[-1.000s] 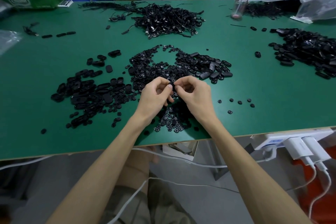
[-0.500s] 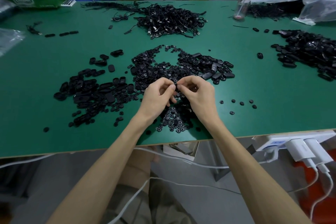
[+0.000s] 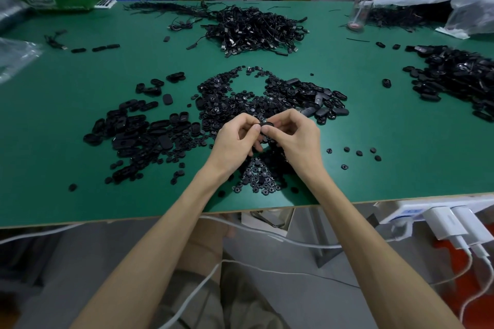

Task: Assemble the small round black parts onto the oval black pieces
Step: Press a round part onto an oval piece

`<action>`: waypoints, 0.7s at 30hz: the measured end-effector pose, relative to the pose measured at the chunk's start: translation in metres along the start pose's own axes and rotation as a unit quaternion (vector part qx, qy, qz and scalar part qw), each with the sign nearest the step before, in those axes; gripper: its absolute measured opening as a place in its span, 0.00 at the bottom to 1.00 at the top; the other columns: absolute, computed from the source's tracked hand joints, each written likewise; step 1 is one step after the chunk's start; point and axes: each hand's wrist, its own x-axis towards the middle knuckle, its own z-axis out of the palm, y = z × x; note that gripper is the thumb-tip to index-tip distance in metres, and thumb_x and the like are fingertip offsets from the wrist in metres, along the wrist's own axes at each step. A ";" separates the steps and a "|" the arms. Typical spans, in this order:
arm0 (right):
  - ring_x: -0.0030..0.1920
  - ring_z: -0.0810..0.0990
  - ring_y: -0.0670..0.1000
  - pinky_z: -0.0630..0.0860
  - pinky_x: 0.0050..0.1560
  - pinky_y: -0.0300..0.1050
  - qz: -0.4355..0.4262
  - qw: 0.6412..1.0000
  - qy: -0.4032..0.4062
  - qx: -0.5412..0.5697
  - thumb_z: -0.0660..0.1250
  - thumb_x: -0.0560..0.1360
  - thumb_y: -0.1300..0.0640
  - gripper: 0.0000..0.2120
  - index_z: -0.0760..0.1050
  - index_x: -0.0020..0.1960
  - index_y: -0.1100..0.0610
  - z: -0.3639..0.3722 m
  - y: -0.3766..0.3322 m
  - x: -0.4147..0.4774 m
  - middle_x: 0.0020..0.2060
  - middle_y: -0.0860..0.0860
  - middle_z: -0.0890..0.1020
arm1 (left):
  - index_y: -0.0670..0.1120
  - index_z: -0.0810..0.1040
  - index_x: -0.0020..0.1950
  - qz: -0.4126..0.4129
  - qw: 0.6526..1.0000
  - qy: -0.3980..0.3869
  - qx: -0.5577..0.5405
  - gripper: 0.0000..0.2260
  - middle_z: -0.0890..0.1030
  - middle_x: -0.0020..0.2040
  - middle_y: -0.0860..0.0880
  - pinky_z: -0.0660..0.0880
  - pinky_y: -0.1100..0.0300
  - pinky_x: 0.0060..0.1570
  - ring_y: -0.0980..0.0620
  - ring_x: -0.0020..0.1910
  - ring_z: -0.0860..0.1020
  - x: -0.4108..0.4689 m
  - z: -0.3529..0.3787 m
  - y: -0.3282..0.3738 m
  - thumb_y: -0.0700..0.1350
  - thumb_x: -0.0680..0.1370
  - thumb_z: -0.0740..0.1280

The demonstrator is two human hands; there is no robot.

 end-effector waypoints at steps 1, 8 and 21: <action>0.37 0.80 0.43 0.77 0.40 0.38 0.001 1.000 -0.003 0.006 0.79 0.73 0.56 0.08 0.82 0.46 0.56 0.000 0.001 0.000 0.37 0.48 0.84 | 0.39 0.78 0.55 0.001 1.000 0.000 0.000 0.04 0.83 0.43 0.41 0.75 0.58 0.33 0.49 0.36 0.82 0.000 0.000 0.000 0.38 0.85 0.63; 0.38 0.85 0.56 0.83 0.42 0.48 0.009 0.998 -0.004 0.054 0.79 0.73 0.59 0.06 0.82 0.46 0.58 -0.001 0.003 0.000 0.37 0.53 0.86 | 0.37 0.77 0.56 -0.001 1.000 -0.004 -0.009 0.04 0.82 0.43 0.42 0.75 0.57 0.33 0.48 0.37 0.81 0.000 0.000 0.003 0.37 0.85 0.64; 0.42 0.86 0.53 0.85 0.48 0.53 -0.008 0.998 -0.020 0.060 0.75 0.76 0.62 0.03 0.84 0.50 0.58 0.000 0.004 0.001 0.39 0.52 0.87 | 0.43 0.78 0.54 0.002 0.999 -0.004 0.048 0.03 0.84 0.41 0.46 0.76 0.62 0.34 0.56 0.33 0.82 -0.002 0.002 0.001 0.41 0.84 0.65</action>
